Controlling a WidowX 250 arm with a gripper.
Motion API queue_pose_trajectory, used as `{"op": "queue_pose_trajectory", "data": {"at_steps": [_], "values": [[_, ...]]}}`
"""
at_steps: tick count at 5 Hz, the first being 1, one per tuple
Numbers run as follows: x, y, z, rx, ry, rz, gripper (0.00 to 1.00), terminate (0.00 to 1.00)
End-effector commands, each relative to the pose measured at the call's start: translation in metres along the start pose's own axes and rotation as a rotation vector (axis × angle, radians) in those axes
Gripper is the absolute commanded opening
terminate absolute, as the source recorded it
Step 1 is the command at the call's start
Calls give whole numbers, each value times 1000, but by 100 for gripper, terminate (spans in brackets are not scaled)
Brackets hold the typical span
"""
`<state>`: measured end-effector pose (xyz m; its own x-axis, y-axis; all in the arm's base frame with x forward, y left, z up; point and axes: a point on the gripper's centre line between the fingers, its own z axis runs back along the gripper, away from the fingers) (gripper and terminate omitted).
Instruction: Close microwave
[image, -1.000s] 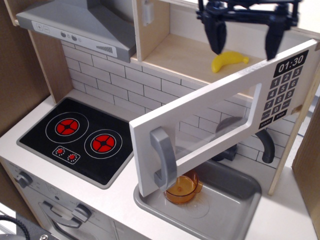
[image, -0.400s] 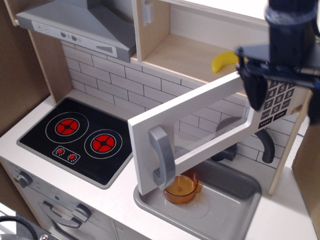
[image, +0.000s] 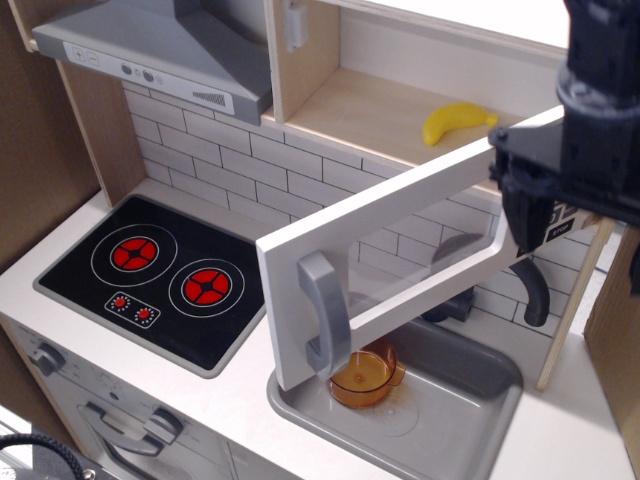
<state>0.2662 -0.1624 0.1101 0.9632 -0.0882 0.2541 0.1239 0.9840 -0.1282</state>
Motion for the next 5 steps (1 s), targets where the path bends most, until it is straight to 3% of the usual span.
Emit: {"op": "queue_pose_trajectory", "data": {"at_steps": [1, 3, 5], "values": [[-7, 40, -48, 36, 48, 89, 100, 0], [-6, 85, -58, 39, 17, 217, 100, 0], [23, 136, -48, 73, -124, 206, 100, 0]]}}
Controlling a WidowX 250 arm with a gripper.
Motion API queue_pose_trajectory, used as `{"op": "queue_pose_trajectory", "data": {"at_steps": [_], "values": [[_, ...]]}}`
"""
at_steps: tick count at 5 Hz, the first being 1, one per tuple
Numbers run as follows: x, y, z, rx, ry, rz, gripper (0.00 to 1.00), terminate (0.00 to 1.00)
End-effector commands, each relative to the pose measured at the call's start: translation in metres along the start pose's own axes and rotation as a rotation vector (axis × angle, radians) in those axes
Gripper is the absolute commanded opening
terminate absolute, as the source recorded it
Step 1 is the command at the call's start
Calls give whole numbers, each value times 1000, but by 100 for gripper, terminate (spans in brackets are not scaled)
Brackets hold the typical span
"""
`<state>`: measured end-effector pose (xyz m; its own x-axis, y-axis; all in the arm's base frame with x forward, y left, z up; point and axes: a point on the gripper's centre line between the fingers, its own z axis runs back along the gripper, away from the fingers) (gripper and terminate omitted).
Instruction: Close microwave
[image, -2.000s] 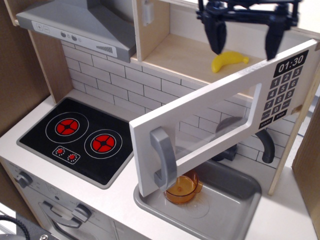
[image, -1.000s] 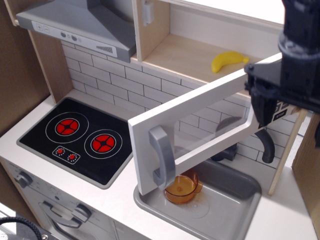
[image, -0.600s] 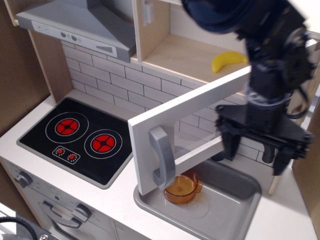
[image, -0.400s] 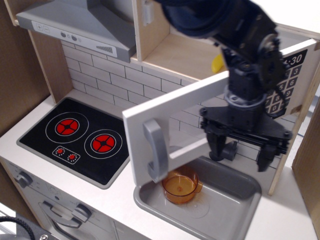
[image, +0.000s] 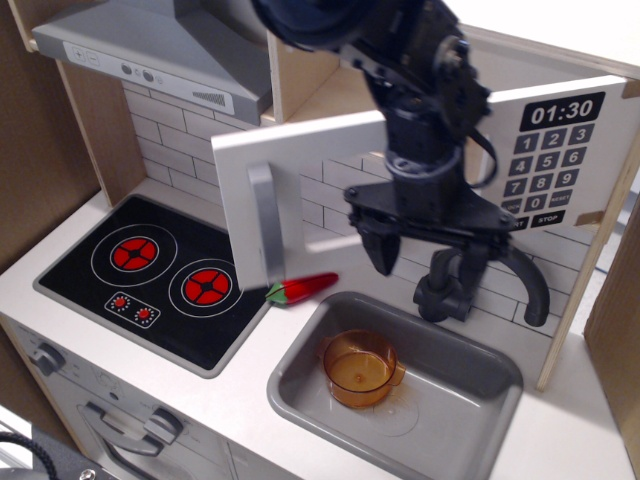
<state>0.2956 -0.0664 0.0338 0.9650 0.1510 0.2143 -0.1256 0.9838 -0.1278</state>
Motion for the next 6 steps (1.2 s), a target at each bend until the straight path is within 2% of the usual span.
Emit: {"op": "queue_pose_trajectory", "data": {"at_steps": [1, 2, 3, 6], "values": [[50, 38, 12, 3, -172, -31, 100, 0], [70, 44, 13, 6, -227, -38, 100, 0], [90, 48, 16, -3, -252, -11, 100, 0], [115, 53, 20, 1, -294, 30, 100, 0]]}}
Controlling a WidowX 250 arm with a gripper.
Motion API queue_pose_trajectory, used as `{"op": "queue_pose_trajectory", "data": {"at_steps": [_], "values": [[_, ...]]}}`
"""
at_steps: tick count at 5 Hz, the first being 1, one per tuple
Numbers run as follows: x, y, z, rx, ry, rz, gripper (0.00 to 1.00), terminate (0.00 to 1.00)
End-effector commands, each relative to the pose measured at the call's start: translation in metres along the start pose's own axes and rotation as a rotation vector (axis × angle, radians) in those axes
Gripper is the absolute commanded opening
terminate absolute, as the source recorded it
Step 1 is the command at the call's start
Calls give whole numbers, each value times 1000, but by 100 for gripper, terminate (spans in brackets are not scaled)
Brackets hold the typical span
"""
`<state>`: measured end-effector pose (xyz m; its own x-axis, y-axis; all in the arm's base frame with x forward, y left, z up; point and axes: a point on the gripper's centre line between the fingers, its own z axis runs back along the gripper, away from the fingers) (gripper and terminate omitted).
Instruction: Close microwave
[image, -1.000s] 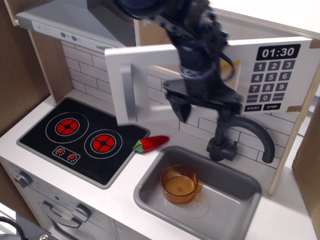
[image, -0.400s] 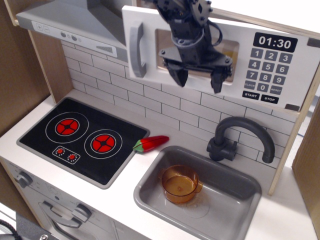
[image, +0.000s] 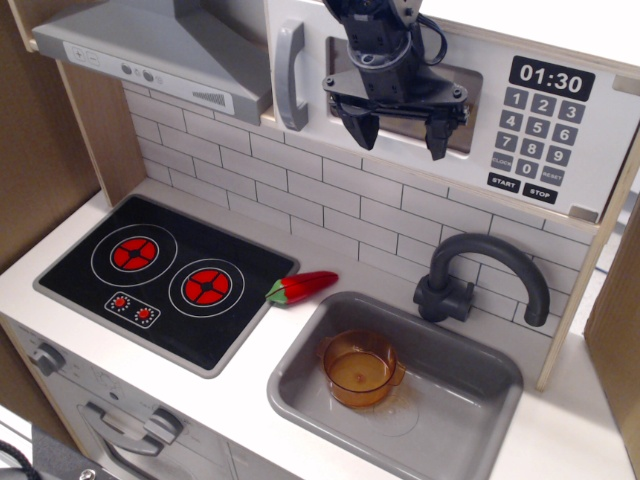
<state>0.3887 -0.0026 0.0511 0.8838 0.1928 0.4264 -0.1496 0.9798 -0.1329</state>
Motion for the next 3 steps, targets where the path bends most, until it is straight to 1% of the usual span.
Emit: {"op": "queue_pose_trajectory", "data": {"at_steps": [1, 2, 3], "values": [[19, 4, 17, -6, -73, 15, 100, 0], [-2, 1, 28, -21, -37, -18, 100, 0], [-23, -2, 42, -47, -14, -46, 100, 0]]}}
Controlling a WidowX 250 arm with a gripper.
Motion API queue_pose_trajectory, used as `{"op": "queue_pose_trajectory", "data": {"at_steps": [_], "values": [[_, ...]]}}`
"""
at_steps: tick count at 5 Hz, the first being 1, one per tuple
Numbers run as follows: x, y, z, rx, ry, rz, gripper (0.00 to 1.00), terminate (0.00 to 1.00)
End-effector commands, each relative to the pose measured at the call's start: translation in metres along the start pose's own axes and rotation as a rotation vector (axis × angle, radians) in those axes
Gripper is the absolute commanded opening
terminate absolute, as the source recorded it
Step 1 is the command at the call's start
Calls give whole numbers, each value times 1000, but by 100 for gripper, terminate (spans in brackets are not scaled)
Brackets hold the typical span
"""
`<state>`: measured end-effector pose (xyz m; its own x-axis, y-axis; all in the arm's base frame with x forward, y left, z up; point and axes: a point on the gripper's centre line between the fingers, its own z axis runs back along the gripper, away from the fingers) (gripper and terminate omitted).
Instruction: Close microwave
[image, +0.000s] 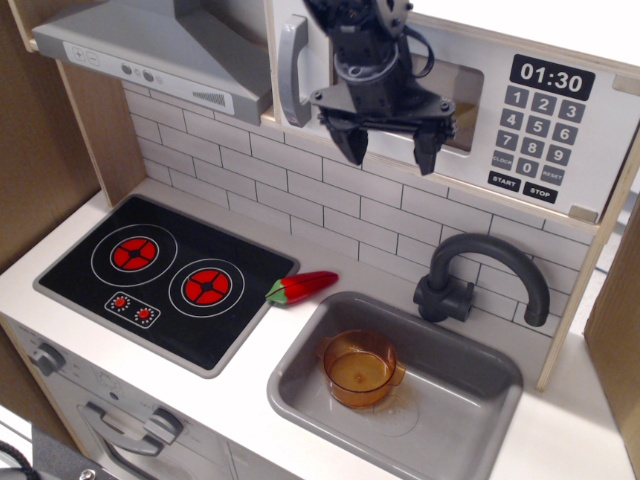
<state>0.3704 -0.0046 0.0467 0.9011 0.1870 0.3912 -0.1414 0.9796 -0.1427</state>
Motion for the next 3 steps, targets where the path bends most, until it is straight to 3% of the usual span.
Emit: {"op": "queue_pose_trajectory", "data": {"at_steps": [1, 2, 3], "values": [[-20, -5, 48, -48, -14, -48, 100, 0], [-20, -5, 48, -48, -14, -48, 100, 0], [-20, -5, 48, -48, -14, -48, 100, 100]]}}
